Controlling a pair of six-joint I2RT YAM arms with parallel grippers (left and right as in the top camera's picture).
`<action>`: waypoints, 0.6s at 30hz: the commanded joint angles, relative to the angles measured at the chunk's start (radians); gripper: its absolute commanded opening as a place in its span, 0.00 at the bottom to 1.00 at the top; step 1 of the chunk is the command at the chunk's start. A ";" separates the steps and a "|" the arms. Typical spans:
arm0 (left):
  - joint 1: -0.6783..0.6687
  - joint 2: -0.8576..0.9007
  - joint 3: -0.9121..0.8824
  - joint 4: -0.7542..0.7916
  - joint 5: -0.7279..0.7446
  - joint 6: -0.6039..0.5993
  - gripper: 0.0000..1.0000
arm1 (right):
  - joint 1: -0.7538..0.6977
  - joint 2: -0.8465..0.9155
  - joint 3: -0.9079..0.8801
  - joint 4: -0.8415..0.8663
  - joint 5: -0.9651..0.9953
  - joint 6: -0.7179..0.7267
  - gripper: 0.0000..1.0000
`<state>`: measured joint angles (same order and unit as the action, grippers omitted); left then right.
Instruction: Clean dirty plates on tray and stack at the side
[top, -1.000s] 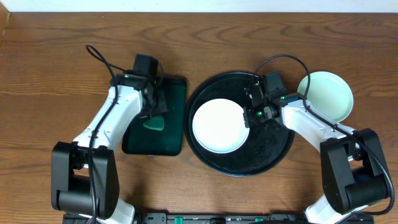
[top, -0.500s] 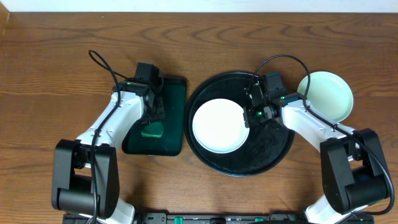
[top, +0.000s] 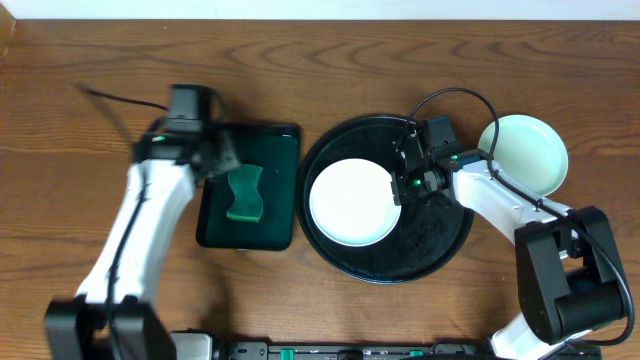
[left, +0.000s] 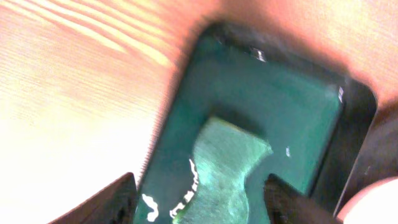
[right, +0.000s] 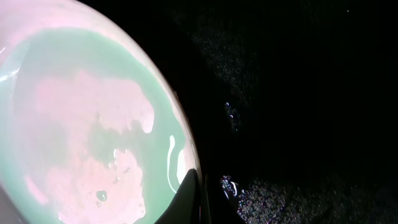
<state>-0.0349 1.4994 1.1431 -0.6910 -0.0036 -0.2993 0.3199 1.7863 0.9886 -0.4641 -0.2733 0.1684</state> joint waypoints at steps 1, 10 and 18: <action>0.092 -0.058 0.022 -0.003 -0.012 0.003 0.77 | 0.009 0.006 -0.005 0.000 -0.005 0.003 0.01; 0.187 -0.074 0.021 -0.003 -0.012 0.003 0.78 | 0.009 0.006 -0.005 0.000 -0.005 0.003 0.02; 0.187 -0.074 0.021 -0.003 -0.012 0.003 0.79 | 0.009 0.006 -0.005 0.000 -0.004 0.002 0.11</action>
<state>0.1486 1.4269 1.1473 -0.6922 -0.0067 -0.2985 0.3199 1.7863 0.9886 -0.4648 -0.2733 0.1730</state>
